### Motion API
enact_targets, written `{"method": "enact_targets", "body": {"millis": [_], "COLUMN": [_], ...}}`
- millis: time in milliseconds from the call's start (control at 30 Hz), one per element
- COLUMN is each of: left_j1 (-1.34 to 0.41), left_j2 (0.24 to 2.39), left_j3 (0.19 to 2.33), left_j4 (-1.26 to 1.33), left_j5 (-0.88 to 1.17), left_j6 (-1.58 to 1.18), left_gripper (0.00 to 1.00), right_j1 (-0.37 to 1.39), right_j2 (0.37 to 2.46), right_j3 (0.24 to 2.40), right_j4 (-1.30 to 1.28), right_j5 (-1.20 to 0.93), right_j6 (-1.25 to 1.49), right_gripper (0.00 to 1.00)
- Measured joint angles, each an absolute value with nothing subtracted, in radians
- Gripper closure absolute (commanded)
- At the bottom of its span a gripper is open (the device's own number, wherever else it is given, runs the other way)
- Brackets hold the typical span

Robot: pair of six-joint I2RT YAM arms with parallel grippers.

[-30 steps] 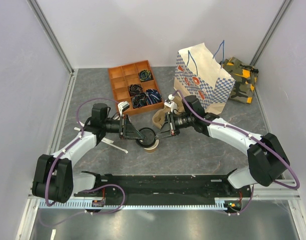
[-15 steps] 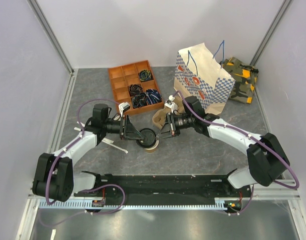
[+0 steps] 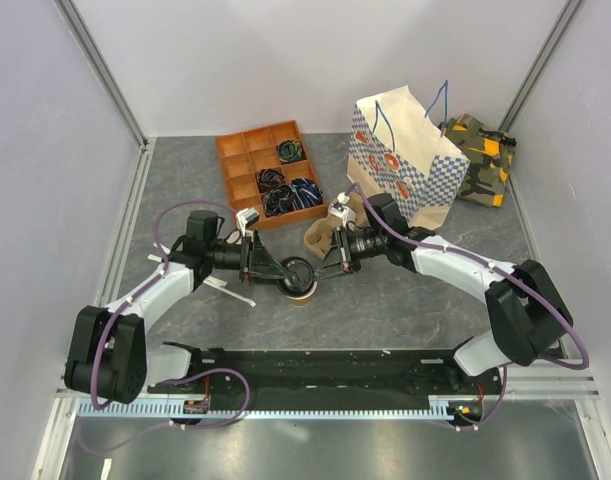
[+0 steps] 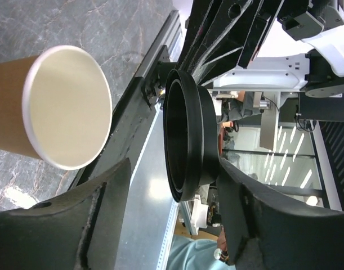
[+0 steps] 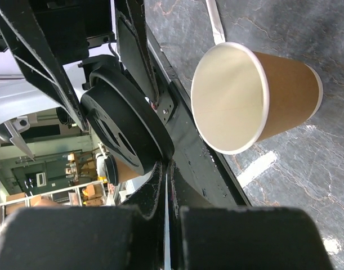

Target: Pack the takeout coffee

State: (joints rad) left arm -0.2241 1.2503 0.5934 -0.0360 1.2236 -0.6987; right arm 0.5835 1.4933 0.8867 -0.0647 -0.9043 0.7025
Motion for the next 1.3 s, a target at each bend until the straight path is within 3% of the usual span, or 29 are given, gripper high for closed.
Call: {"method": "enact_targets", "body": {"millis": [33, 133, 500, 867, 967, 1300], "left_j1": [-0.224, -0.224, -0.218, -0.203, -0.201, -0.196], "left_j2": [1.25, 1.248, 1.126, 0.959, 0.914, 0.89], "left_j3": [0.594, 0.594, 0.594, 0.638, 0.646, 0.667], "left_j4": [-0.045, -0.077, -0.171, -0.279, -0.295, -0.313], "left_j5": [1.219, 1.201, 1.1, 1.016, 0.987, 0.933], "left_j6": [-0.692, -0.674, -0.612, -0.492, -0.449, -0.393], "left_gripper": [0.24, 0.22, 0.19, 0.23, 0.28, 0.29], "right_j1": [0.583, 0.58, 0.578, 0.588, 0.604, 0.643], "right_j2": [1.497, 1.503, 1.503, 1.555, 1.579, 1.654], "right_j3": [0.887, 0.887, 0.94, 1.176, 1.201, 1.253], "right_j4": [-0.065, -0.07, -0.282, -0.593, -0.633, -0.698], "right_j5": [-0.904, -0.903, -0.804, -0.645, -0.628, -0.584], "right_j6": [0.702, 0.699, 0.572, 0.424, 0.413, 0.417], "right_gripper": [1.0, 1.0, 1.0, 1.0, 1.0, 1.0]}}
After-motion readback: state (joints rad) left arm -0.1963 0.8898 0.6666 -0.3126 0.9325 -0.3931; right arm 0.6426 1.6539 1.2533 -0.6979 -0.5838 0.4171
